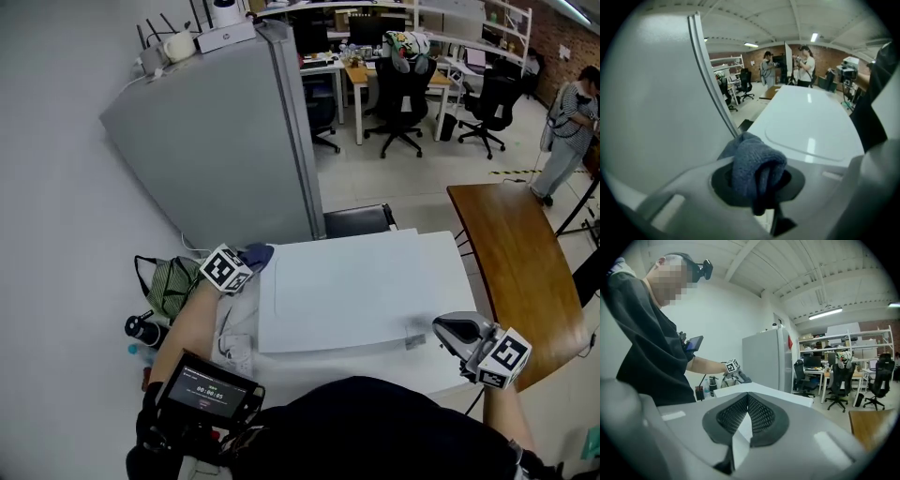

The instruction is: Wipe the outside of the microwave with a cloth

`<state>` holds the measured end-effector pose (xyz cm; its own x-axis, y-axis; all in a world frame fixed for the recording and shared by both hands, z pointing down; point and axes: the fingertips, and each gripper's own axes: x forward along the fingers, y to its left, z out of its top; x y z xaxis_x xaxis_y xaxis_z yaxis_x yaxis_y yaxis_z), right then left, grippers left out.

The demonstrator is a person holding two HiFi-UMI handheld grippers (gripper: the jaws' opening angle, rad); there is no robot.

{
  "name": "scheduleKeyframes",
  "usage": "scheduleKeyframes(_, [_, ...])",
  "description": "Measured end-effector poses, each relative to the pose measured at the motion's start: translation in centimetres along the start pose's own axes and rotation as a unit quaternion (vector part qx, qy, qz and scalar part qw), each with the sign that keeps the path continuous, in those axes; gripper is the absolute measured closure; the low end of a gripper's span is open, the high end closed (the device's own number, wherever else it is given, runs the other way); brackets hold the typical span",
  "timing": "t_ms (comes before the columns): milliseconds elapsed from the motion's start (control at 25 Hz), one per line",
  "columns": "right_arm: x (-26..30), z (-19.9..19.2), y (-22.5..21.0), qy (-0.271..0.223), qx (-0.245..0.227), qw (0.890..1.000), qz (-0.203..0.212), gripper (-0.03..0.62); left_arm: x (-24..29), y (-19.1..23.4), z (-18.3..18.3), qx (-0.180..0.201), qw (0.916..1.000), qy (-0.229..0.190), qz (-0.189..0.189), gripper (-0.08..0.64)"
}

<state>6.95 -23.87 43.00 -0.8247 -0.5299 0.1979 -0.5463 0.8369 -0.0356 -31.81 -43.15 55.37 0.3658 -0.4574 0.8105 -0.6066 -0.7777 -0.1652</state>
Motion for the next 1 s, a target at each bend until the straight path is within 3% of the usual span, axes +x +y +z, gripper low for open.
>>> scheduleKeyframes(160, [-2.8, -0.8, -5.4, -0.017, 0.007, 1.0, -0.004, 0.586, 1.5, 0.4, 3.2, 0.015, 0.9985, 0.052, -0.004, 0.502])
scheduleKeyframes(320, [-5.9, -2.9, -9.3, -0.024, 0.03, 0.999, -0.02, 0.586, 4.8, -3.0, 8.4, 0.059, 0.9949, 0.074, -0.035, 0.502])
scheduleKeyframes(520, [-10.0, -5.6, -11.3, -0.032, 0.058, 0.997, -0.043, 0.586, 9.9, -9.8, 16.8, 0.105, 0.9884, 0.053, -0.096, 0.502])
scheduleKeyframes(760, [-15.7, -6.4, -12.7, -0.038, 0.074, 0.992, -0.097, 0.586, 13.8, -14.8, 25.0, 0.172, 0.9755, 0.045, -0.129, 0.502])
scheduleKeyframes(1000, [-16.7, -7.0, -13.2, -0.038, 0.08, 0.992, -0.095, 0.586, 14.1, -15.2, 25.4, 0.143, 0.9806, 0.033, -0.131, 0.502])
